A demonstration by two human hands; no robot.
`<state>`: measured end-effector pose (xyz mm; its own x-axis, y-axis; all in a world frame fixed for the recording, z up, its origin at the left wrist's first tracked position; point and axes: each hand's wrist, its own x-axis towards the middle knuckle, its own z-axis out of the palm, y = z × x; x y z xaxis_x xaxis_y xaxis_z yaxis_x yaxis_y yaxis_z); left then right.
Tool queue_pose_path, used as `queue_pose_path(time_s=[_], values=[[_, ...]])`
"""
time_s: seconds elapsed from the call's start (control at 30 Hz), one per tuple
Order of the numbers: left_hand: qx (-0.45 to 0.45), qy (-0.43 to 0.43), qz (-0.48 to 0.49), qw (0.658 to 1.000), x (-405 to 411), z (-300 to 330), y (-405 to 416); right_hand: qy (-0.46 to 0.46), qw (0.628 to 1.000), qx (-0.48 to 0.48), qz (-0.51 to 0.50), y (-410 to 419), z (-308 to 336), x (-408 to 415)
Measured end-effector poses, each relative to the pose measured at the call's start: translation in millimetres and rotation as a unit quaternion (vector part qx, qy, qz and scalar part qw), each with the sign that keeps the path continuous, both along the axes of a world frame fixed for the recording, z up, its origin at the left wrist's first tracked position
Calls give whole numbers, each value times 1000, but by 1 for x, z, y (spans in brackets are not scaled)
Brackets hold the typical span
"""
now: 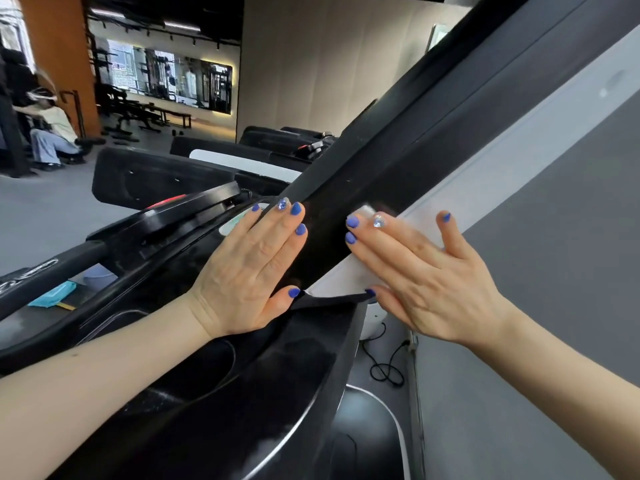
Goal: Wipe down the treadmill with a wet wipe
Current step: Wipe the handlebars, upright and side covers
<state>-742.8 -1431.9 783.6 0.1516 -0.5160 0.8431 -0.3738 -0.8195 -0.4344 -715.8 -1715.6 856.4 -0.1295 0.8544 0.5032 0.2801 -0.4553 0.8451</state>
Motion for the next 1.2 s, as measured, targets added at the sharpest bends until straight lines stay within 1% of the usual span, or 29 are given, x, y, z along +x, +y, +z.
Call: queue_pose_path(time_s=[0.13,0.23,0.4,0.47,0.67,0.77,0.9,0.97,1.1,1.2], values=[[-3,4,13,1000,-1,0,-1,7,998,-23,-55,-3,14,-25],[-20,2,11,1000,0,-2,-2,19,996,-18,-90,-5,16,-34],[-44,13,-1,999,0,-2,-2,43,996,-8,-83,52,27,-39],[-61,30,-12,998,-3,-2,-4,48,995,-2,-89,60,30,-41],[-75,41,-33,996,-8,1,-5,53,986,-9,-156,11,11,-48],[-76,38,-27,996,-8,2,-4,47,987,-2,-151,26,15,-48],[-78,40,-32,996,-9,1,-4,50,992,-6,-117,57,21,-45],[-78,37,-37,996,-9,0,-4,53,992,-9,-118,47,23,-46],[-76,33,-32,996,-7,0,-5,48,988,26,-144,5,24,-52],[-77,35,-28,996,-5,-1,-4,49,989,37,-138,15,34,-51]])
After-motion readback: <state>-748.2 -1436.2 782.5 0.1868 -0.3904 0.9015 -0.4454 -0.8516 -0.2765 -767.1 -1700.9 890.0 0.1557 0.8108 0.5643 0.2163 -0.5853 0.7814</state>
